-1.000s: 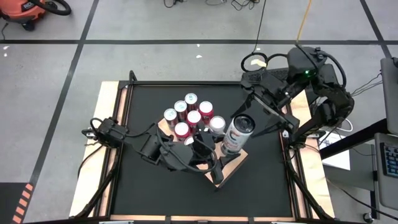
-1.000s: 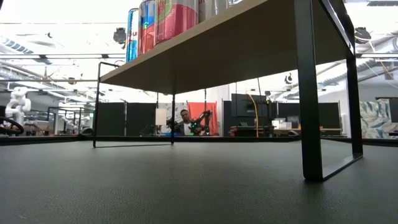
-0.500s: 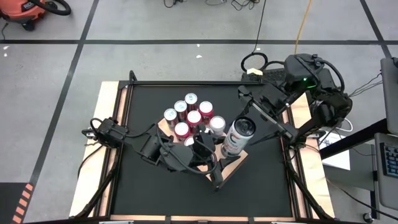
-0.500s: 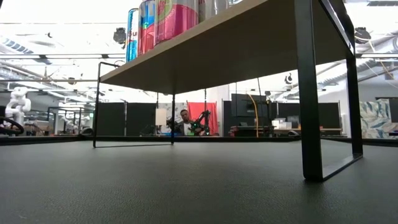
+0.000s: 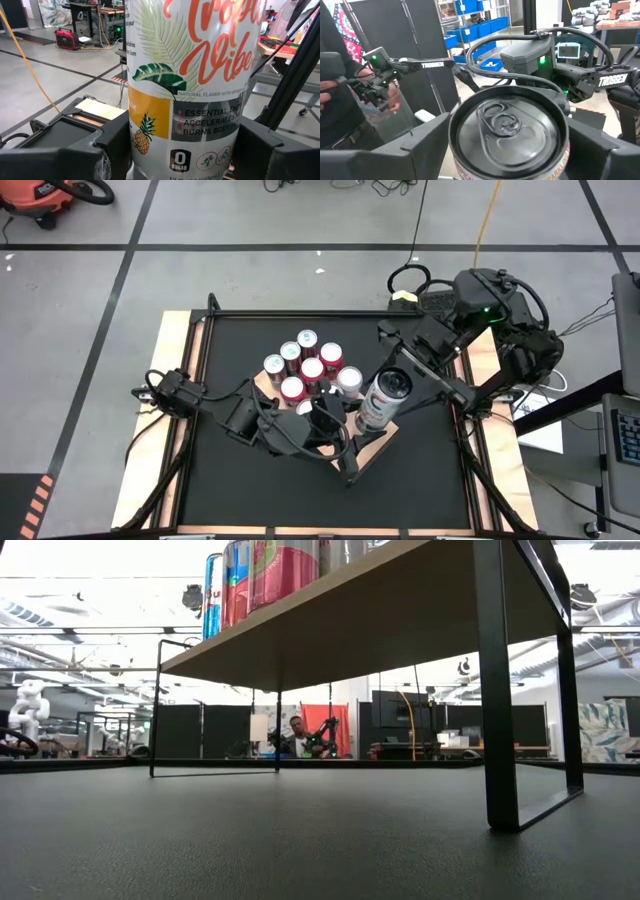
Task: Place canned beverage on shelf
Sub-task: Put the white soda can on the shelf aligned with the other white soda cans
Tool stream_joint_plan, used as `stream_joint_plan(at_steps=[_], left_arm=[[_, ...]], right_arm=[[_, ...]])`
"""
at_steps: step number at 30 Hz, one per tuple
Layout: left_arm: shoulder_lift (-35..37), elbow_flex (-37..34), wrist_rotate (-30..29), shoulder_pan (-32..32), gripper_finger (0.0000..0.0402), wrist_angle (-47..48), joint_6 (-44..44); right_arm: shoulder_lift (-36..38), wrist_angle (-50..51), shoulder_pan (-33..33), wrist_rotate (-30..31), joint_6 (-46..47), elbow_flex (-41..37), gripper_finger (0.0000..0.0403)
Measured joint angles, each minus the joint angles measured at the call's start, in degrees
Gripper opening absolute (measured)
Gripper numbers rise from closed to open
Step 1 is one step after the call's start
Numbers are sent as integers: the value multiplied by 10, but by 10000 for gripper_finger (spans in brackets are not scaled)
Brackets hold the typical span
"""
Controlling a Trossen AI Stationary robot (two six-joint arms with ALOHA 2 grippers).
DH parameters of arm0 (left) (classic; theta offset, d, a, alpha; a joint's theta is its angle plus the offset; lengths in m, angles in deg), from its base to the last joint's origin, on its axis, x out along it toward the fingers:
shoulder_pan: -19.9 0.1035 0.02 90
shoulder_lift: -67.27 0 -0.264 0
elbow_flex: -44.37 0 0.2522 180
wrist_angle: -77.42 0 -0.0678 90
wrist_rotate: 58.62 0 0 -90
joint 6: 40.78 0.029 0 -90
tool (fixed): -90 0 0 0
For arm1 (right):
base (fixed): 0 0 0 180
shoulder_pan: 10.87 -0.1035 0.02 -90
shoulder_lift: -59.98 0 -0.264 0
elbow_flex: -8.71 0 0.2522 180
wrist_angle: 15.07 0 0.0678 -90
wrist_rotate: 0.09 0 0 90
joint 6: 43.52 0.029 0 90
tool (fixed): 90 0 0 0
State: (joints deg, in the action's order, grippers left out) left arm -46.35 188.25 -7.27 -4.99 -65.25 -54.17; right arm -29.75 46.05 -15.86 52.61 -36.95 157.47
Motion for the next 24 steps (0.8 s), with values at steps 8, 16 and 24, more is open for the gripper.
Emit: stream_joint_plan(at_steps=[8, 16, 24], left_arm=[[0, 0, 5, 0, 257, 0, 2], [0, 0, 11, -2, 257, 15, -7], [1, 0, 21, -7, 257, 56, -55]], right_arm=[[2, 1, 0, 1, 7, 0, 278], [3, 35, 0, -3, 14, 0, 301], [12, 57, 0, -1, -5, -1, 281]])
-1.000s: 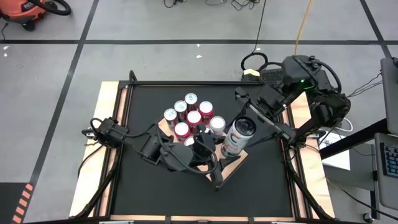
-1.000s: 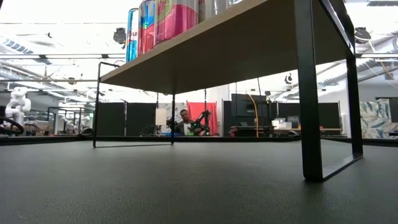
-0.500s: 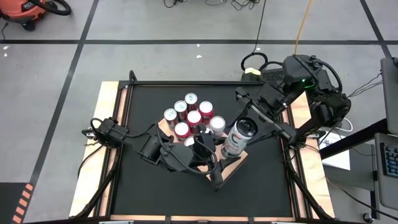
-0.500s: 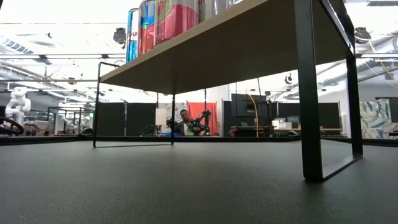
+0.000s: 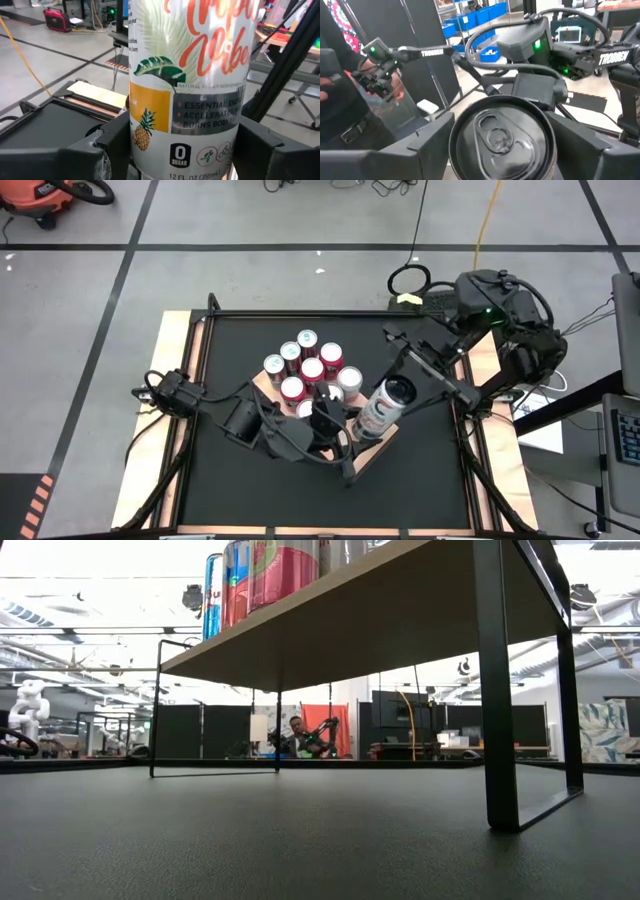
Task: Place canned beverage on shelf
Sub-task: Put the white soda can on the shelf aligned with the other white soda cans
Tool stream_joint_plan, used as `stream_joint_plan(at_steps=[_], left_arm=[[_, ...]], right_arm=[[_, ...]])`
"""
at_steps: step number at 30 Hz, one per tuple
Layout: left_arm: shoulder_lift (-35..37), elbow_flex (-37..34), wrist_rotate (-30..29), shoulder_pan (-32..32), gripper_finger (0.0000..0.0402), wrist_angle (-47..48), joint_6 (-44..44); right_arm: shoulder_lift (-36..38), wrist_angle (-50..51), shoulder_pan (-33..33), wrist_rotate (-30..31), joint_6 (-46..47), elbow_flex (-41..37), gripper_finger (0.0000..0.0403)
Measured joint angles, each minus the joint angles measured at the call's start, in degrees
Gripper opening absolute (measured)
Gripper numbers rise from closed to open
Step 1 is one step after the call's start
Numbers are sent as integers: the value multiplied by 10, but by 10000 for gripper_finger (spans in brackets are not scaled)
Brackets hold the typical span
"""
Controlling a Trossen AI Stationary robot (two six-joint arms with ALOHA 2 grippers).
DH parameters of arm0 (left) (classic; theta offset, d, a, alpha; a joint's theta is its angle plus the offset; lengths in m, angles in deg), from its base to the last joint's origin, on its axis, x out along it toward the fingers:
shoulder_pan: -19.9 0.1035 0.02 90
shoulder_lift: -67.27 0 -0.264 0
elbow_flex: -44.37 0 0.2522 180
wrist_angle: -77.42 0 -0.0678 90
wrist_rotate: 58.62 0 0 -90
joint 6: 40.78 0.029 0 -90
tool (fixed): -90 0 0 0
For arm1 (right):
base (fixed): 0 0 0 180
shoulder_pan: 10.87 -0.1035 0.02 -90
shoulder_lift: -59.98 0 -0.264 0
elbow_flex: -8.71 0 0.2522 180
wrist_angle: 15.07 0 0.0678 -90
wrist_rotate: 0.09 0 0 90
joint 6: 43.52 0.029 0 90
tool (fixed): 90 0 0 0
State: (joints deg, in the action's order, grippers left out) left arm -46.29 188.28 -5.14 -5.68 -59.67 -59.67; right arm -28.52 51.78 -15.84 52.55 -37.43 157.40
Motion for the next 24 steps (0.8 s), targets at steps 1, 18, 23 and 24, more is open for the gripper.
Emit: stream_joint_plan(at_steps=[1, 18, 23, 24], left_arm=[[0, 0, 1, -1, 257, 1, -2], [0, 0, 5, -3, 257, 31, -37], [0, 0, 18, -3, 257, 44, -49], [0, 0, 19, -3, 257, 46, -49]], right_arm=[[2, 8, 0, 0, -6, 0, 278], [4, 105, 0, 14, -69, 1, 285], [3, 129, 0, 16, -78, 1, 283], [3, 134, 0, 16, -82, 1, 281]])
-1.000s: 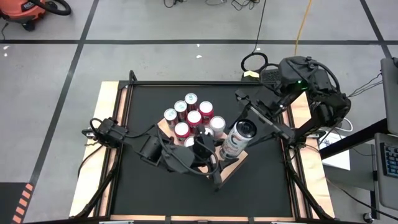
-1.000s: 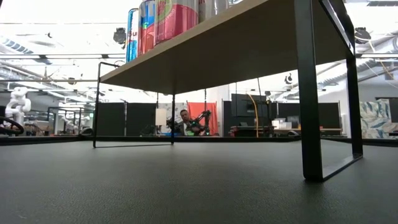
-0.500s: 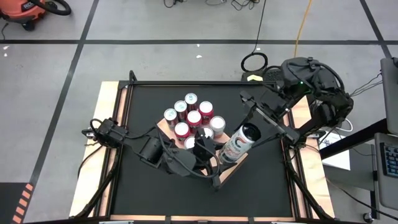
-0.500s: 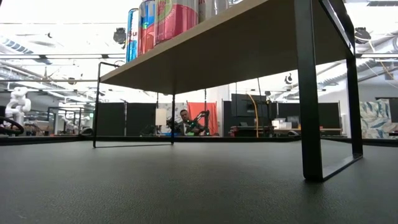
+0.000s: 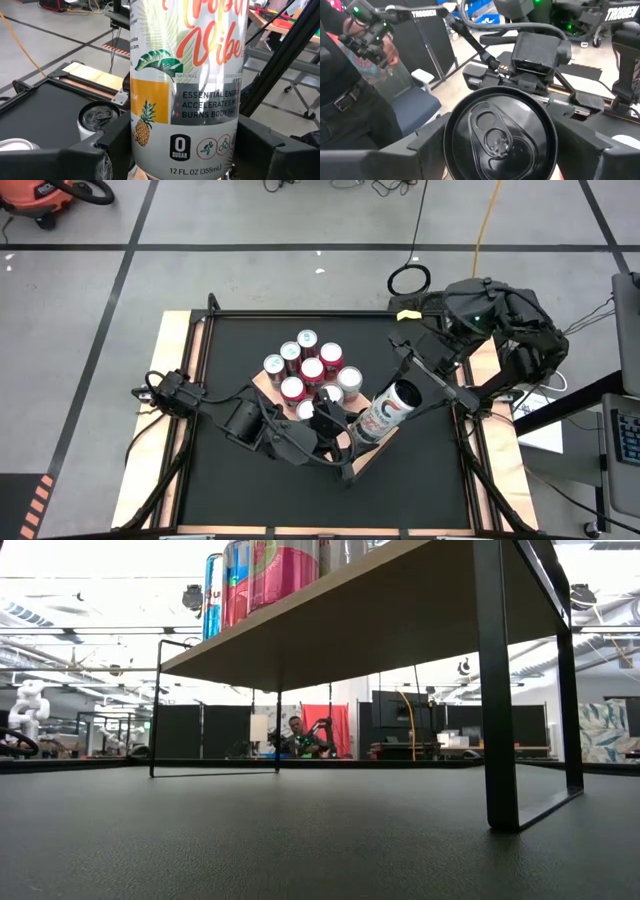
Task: Place canned beverage on shelf
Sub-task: Put the white soda can on the shelf aligned with the other white soda cans
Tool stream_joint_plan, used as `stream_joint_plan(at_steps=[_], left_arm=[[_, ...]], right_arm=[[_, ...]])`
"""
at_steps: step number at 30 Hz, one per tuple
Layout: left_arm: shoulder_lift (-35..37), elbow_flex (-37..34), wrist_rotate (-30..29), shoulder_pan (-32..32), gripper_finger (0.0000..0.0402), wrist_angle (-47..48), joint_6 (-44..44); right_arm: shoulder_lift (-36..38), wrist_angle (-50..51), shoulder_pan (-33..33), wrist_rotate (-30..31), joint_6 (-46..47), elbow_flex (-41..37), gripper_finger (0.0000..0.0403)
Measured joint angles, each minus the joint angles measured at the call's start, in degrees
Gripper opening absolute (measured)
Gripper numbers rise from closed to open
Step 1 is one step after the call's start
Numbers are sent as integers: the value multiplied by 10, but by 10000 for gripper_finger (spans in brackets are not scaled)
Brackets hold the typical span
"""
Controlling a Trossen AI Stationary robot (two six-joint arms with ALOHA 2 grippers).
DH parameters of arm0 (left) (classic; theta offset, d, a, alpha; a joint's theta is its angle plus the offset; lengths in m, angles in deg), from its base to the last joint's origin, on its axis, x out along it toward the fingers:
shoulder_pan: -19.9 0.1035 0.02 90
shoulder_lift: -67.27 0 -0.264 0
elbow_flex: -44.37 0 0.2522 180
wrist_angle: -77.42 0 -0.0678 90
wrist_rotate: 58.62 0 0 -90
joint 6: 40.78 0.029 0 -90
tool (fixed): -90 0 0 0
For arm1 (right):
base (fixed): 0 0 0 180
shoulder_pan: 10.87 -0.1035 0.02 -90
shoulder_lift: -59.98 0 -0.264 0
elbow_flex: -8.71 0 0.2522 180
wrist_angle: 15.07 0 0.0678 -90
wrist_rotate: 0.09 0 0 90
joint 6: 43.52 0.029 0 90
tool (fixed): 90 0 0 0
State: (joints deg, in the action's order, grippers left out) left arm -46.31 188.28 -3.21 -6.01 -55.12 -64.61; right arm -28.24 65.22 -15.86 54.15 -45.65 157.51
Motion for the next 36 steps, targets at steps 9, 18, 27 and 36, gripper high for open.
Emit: stream_joint_plan(at_steps=[9, 18, 27, 36], left_arm=[[0, 0, 1, 0, 257, 1, -3], [0, 0, 4, 0, 276, 2, -47], [2, 1, -7, 0, 347, 4, -67], [2, 35, -4, -10, 372, 8, -88]], right_arm=[[0, 4, 0, 2, 6, 0, 267], [-1, 9, 0, -1, 9, 0, 247], [-3, 13, 0, 1, 10, -2, 239], [-2, 9, 0, 0, 17, -2, 238]])
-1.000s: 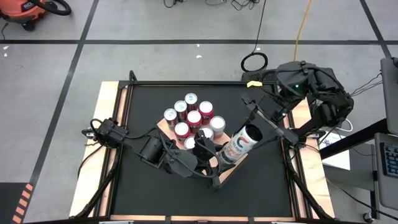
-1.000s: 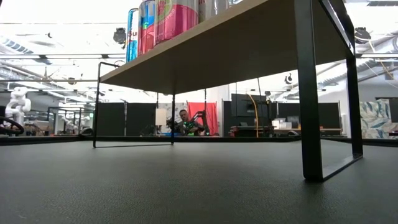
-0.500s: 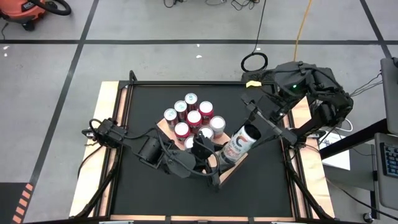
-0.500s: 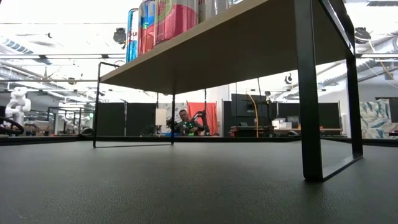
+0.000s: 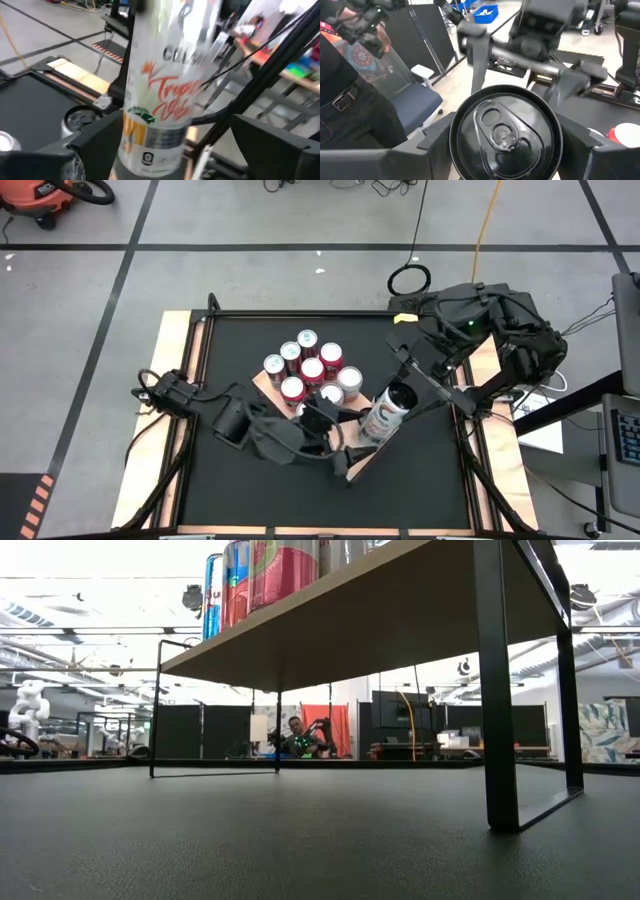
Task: Place canned beverage on shelf
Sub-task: Put the white soda can on the shelf aligned with the other white soda cans
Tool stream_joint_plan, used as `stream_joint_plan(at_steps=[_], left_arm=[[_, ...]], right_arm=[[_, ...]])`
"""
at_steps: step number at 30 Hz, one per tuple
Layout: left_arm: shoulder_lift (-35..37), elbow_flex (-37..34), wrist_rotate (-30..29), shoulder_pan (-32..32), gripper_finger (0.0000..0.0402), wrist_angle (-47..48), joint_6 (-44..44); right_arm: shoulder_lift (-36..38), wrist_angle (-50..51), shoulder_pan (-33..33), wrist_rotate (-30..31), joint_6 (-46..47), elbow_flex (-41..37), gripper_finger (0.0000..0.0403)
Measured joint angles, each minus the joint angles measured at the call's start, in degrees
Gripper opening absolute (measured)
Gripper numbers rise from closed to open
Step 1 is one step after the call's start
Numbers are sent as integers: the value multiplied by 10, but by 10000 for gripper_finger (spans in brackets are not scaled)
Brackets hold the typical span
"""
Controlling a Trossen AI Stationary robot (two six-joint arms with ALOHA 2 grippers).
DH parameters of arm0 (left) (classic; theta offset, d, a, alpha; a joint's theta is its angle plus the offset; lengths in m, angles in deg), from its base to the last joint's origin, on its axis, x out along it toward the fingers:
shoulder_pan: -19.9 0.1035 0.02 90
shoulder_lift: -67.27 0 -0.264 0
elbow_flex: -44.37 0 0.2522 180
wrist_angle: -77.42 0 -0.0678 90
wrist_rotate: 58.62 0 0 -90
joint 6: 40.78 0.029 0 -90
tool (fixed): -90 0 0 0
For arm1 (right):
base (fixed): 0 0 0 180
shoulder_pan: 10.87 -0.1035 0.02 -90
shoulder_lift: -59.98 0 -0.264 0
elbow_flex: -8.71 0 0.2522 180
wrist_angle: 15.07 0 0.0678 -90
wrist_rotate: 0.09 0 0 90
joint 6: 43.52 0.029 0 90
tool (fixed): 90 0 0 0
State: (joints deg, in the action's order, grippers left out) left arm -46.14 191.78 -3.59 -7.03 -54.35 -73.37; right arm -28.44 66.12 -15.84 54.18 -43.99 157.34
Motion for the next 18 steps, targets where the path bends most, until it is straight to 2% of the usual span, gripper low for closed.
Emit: stream_joint_plan(at_steps=[7, 18], left_arm=[[56, 14, -7, -5, 373, 57, -62], [125, 13, -126, -2, 373, 212, -61]], right_arm=[[0, -3, -8, 0, 15, 0, 238], [-2, -38, -64, 53, 14, 1, 238]])
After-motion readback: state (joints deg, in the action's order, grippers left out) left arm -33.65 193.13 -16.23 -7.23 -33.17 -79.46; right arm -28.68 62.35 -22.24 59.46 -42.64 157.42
